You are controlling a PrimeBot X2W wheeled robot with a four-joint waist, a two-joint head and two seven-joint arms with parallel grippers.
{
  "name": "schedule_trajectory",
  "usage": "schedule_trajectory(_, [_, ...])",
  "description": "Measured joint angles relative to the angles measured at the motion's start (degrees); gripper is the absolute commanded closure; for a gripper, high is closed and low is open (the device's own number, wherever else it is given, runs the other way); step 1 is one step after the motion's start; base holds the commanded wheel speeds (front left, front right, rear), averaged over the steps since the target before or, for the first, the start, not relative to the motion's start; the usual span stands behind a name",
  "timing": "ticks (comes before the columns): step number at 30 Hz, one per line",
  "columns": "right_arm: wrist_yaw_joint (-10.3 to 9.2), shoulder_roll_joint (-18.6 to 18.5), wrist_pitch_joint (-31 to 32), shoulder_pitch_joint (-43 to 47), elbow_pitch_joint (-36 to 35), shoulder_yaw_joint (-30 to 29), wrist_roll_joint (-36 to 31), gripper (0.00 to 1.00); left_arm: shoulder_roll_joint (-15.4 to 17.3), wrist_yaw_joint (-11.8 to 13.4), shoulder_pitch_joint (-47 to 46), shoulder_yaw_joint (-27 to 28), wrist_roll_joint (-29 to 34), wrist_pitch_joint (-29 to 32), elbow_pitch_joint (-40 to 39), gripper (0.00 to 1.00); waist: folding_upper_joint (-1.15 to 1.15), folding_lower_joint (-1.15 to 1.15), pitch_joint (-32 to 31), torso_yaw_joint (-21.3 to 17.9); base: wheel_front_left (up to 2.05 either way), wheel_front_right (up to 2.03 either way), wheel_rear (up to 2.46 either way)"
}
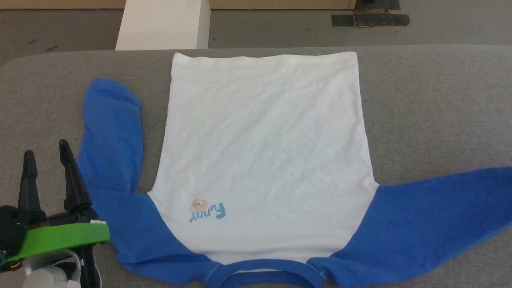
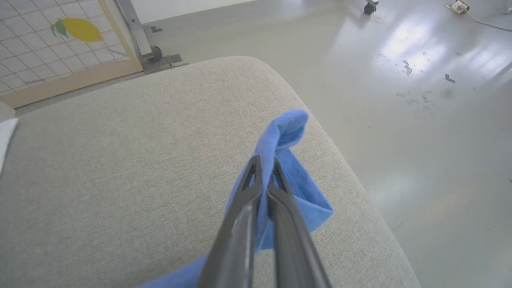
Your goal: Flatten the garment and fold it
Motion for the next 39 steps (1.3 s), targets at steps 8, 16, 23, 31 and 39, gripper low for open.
schedule_trajectory(8, [0.0,0.9,-3.2,0.4,-11.2,18.4,9.4,1.0,0.0,0.8,1.5,-0.6,-0.3,0.0,-0.1,0.0,0.0,0.0,-2.2,0.1,0.0,0.0,0.0])
schedule_trajectory(16, [0.0,5.2,-2.1,3.5,-17.4,44.9,18.1,1.0,-0.1,1.1,2.2,-1.7,-0.3,0.0,-0.3,0.0,0.0,0.0,-4.0,2.0,0.0,0.0,0.0])
schedule_trajectory(23, [0.0,7.3,-5.6,3.3,-6.1,61.2,20.9,1.0,-0.1,1.4,2.7,-2.7,-0.3,0.0,0.1,0.0,0.0,0.0,-4.7,4.6,0.0,0.0,0.0])
schedule_trajectory(31, [0.0,9.5,-10.5,-0.4,11.9,75.0,23.0,1.0,-0.1,1.7,2.9,-3.8,-0.5,0.0,1.9,0.0,0.0,0.0,-4.1,7.3,0.0,0.0,0.0])
schedule_trajectory(39, [0.0,9.7,-16.2,-4.4,15.4,78.8,31.5,0.0,-0.1,1.8,2.9,-3.7,-0.8,0.0,3.5,0.0,0.0,0.0,-3.5,7.6,0.0,0.0,0.0])
